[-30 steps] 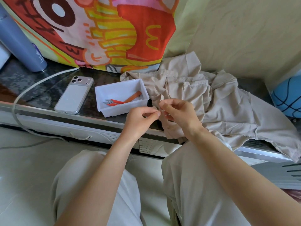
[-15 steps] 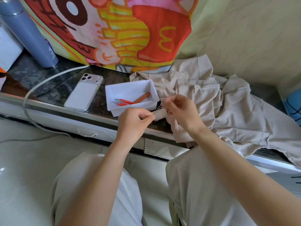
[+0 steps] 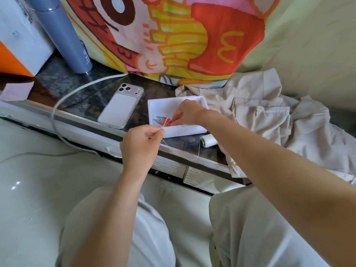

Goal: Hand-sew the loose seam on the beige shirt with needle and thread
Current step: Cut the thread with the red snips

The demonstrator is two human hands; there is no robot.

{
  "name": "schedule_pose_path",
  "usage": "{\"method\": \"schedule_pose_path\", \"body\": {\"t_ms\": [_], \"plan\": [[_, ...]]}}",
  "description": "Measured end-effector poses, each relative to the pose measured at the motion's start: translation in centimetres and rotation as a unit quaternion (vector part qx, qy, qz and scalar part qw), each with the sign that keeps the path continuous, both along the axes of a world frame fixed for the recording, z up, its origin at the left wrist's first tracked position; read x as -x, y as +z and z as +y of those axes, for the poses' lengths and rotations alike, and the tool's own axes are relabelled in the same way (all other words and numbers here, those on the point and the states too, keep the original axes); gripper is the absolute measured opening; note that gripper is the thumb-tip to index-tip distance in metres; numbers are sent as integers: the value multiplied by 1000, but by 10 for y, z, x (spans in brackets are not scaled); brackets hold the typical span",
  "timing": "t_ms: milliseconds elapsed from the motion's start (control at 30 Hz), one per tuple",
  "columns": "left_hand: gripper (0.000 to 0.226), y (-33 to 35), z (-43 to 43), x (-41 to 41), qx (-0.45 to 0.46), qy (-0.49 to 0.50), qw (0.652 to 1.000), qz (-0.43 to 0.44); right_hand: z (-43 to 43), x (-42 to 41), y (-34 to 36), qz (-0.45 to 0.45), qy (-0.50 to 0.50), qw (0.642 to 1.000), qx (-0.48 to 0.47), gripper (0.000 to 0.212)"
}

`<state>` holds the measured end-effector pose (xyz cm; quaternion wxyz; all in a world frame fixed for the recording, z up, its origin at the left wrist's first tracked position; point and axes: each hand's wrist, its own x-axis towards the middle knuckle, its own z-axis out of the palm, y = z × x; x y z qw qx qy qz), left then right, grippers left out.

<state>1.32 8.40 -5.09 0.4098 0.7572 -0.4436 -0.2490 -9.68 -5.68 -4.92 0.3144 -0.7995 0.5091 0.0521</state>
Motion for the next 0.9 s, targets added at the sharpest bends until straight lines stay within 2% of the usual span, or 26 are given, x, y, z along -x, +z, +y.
{"method": "schedule_pose_path", "body": {"t_ms": [100,167,367,433,567,667,767,900], "plan": [[12,1,0,-5,-8,3,1000,-12,-3,-8,2,55,27,998,9,51],[13,1,0,-7,-14,5,1000,-22,-3,-13,4,77,43,996,27,52],[18,2,-1,-9,-13,2,1000,-12,-5,-12,8,73,53,992,86,36],[15,1,-1,-8,-11,-4,1000,1,1,-3,12,24,23,994,105,31],[9,-1,-3,-6,-13,-24,998,64,28,25,19,-137,-127,979,77,26],[9,2,-1,-1,-32,-66,989,132,52,44,19,-260,-227,938,-32,22],[10,3,0,4,-36,-94,982,159,73,57,19,-378,-249,876,-163,15],[15,3,2,11,-38,-124,977,170,90,61,17,-418,-254,839,-240,18]]}}
